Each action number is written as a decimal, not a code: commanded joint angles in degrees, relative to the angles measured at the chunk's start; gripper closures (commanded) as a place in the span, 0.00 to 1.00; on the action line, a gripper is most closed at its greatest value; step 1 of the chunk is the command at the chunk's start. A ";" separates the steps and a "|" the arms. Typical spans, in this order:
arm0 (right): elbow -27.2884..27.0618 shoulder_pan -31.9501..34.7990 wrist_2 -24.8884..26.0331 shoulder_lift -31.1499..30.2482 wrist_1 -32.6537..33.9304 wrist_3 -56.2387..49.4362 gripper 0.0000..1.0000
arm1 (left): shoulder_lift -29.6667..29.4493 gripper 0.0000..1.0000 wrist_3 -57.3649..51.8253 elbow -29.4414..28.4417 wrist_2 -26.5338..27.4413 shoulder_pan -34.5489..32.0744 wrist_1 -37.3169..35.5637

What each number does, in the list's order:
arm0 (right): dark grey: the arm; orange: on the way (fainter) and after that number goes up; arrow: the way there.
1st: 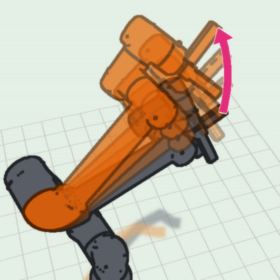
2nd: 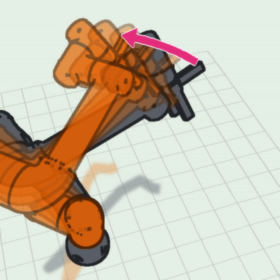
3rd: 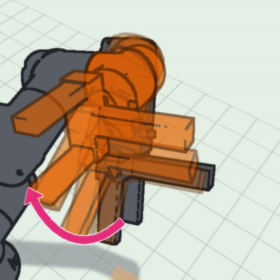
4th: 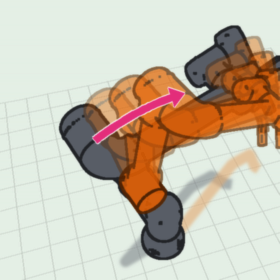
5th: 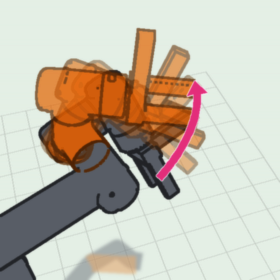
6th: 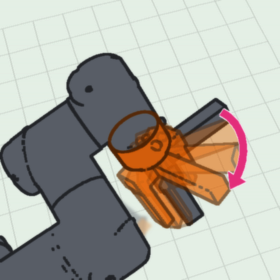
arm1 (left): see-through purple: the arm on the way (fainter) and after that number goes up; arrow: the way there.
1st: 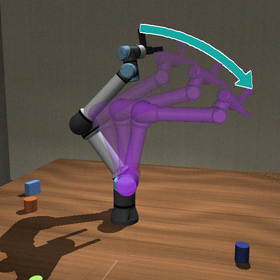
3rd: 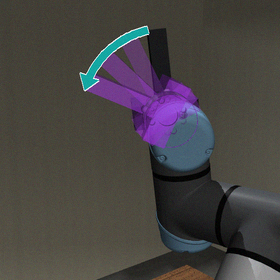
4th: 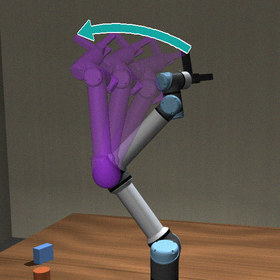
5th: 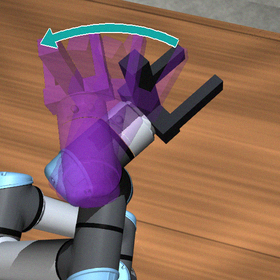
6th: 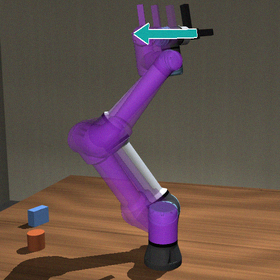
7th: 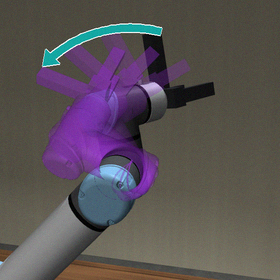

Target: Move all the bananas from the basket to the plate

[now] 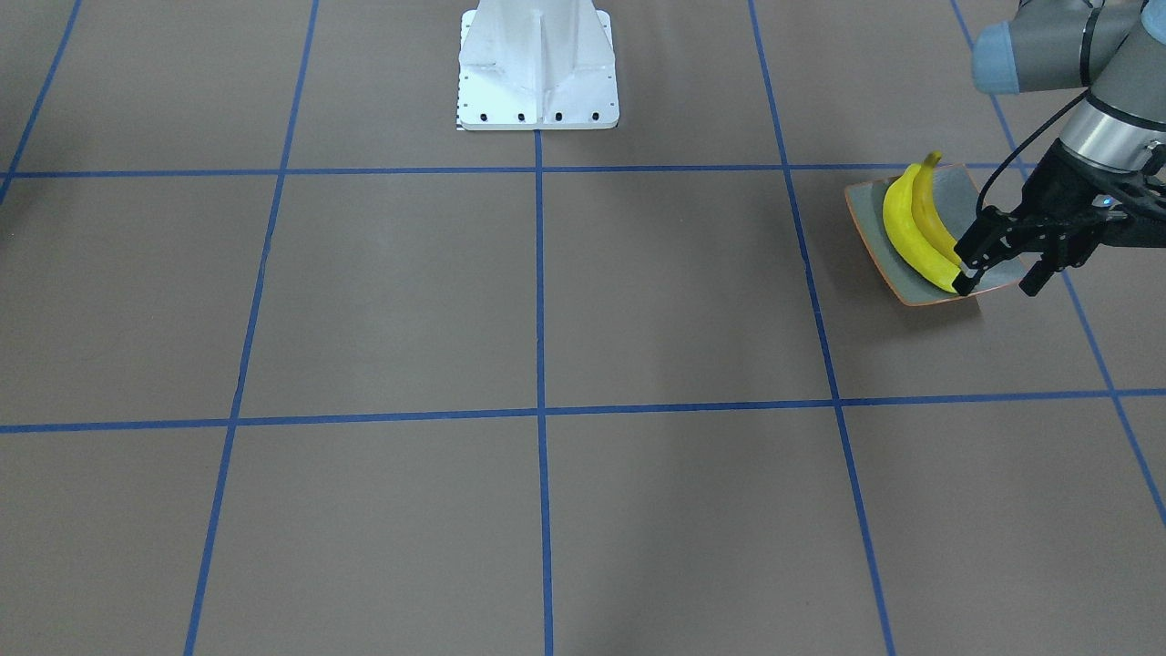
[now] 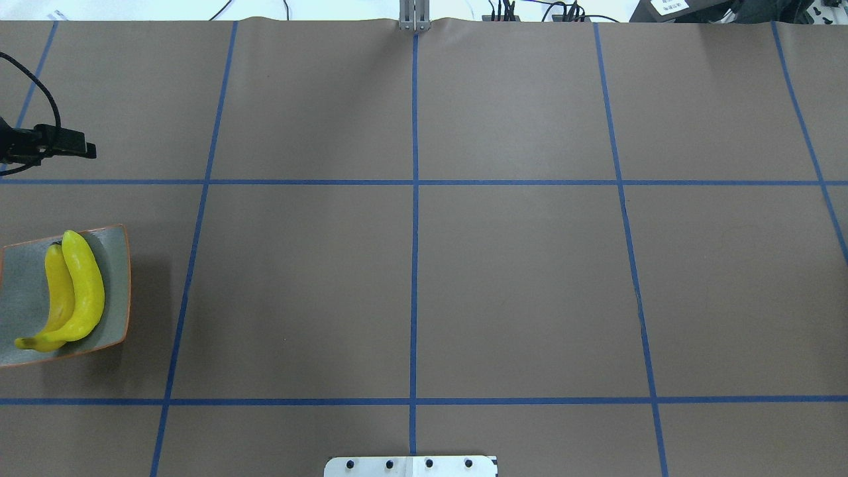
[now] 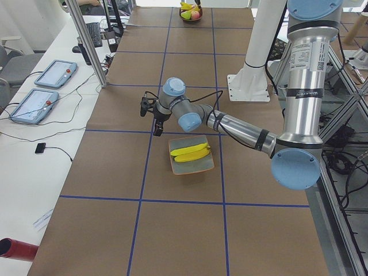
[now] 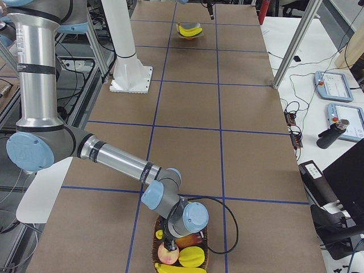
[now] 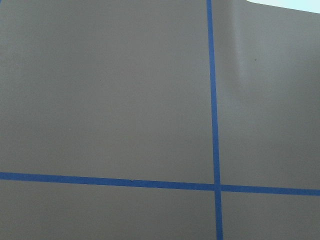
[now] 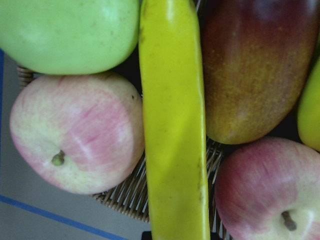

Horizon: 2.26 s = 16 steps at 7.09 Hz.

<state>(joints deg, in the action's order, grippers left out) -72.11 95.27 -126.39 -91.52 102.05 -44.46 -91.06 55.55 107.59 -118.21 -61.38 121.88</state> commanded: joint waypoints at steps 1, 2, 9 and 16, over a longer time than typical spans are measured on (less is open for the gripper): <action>-2.15 2.63 2.89 0.29 0.08 -0.19 1.00 | 0.00 0.00 0.00 -0.28 0.00 0.03 -0.07; -3.20 3.69 3.69 0.38 0.08 -0.19 1.00 | 0.00 0.00 0.00 -0.63 0.00 0.03 -0.07; -13.46 -4.15 -5.16 16.79 7.72 15.81 1.00 | -0.52 0.00 -0.35 -3.08 -0.09 0.03 0.55; -26.58 -36.16 -13.79 31.13 -0.32 74.08 1.00 | -10.17 0.00 6.73 -5.19 -5.09 0.30 0.29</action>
<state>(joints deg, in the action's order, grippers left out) -96.47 64.70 -140.05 -62.18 106.29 18.07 -98.37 58.57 103.20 -121.73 -61.20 122.14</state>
